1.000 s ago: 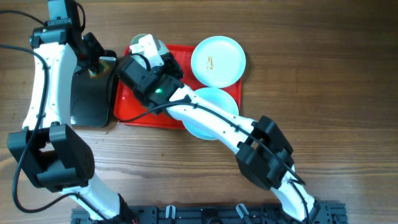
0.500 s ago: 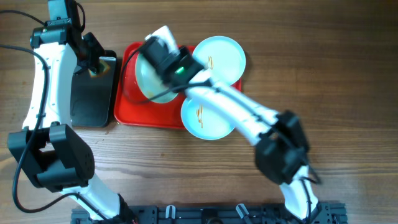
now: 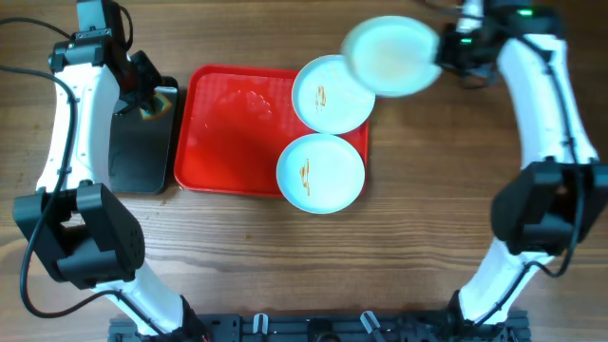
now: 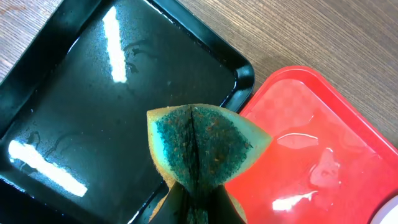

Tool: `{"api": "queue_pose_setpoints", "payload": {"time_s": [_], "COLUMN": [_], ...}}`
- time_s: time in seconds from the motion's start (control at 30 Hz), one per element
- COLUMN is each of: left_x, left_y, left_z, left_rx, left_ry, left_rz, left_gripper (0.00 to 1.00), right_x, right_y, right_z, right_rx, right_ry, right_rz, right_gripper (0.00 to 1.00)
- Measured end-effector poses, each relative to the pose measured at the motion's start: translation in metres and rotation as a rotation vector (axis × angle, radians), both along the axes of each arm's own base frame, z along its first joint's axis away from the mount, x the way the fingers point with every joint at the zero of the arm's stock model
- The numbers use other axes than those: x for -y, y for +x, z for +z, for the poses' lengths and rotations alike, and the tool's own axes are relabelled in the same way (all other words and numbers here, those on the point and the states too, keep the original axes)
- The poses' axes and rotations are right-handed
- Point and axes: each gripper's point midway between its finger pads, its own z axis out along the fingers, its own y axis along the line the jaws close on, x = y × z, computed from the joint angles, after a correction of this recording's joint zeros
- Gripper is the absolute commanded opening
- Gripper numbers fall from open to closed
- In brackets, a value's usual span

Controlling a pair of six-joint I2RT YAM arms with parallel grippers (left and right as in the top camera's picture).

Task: Clean dirty plates on tray and stack at the side
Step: 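Carry the plate right and set it on the table beside the tray, then move right gripper back and grip the rim of the next plate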

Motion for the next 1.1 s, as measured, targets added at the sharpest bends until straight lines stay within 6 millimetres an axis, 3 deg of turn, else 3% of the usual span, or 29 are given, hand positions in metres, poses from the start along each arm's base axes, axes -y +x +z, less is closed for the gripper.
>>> {"api": "queue_pose_setpoints", "payload": {"time_s": [0.1,0.17,0.33,0.4,0.43,0.47,0.57,0.67,0.77,0.8,0.87,1.1], "left_x": [0.000,0.000,0.001,0.001,0.001,0.001,0.001,0.001,0.002,0.003,0.005,0.006], "left_y": [0.000,0.000,0.000,0.000,0.000,0.000,0.000,0.000,0.000,0.001,0.001,0.001], "left_z": [0.000,0.000,0.000,0.000,0.000,0.000,0.000,0.000,0.000,0.000,0.000,0.000], "left_rx": [0.000,0.000,0.001,0.001,0.001,0.001,0.001,0.001,0.001,0.002,0.004,0.005], "left_ry": [0.000,-0.001,-0.004,-0.005,-0.005,-0.005,-0.007,-0.007,-0.010,-0.017,-0.027,-0.035], "left_rz": [0.000,0.000,-0.002,-0.002,-0.002,-0.002,-0.003,-0.003,-0.004,-0.007,-0.011,-0.014], "left_gripper": [0.04,0.04,0.04,0.04,0.04,0.04,0.04,0.04,0.04,0.04,0.04,0.04], "right_x": [0.062,0.082,0.091,0.090,0.089,0.090,0.088,0.073,0.048,0.031,0.002,-0.068], "right_y": [-0.029,-0.056,-0.106,-0.116,-0.118,-0.118,-0.119,-0.114,-0.094,-0.090,-0.093,-0.121], "right_z": [-0.037,-0.069,-0.142,-0.157,-0.160,-0.160,-0.160,-0.152,-0.109,-0.083,-0.061,-0.070], "right_rx": [-0.124,-0.220,-0.357,-0.378,-0.382,-0.375,-0.375,-0.345,-0.199,-0.137,-0.123,-0.229], "right_ry": [0.000,0.013,0.024,0.018,0.019,0.016,0.016,0.099,0.184,0.198,0.208,0.169], "right_rz": [-0.163,-0.231,-0.298,-0.309,-0.312,-0.312,-0.278,-0.233,-0.155,-0.105,-0.043,0.113], "right_gripper": [0.04,0.04,0.04,0.06,0.15,0.21,0.23,0.28,0.48,0.48,0.48,0.52]}}
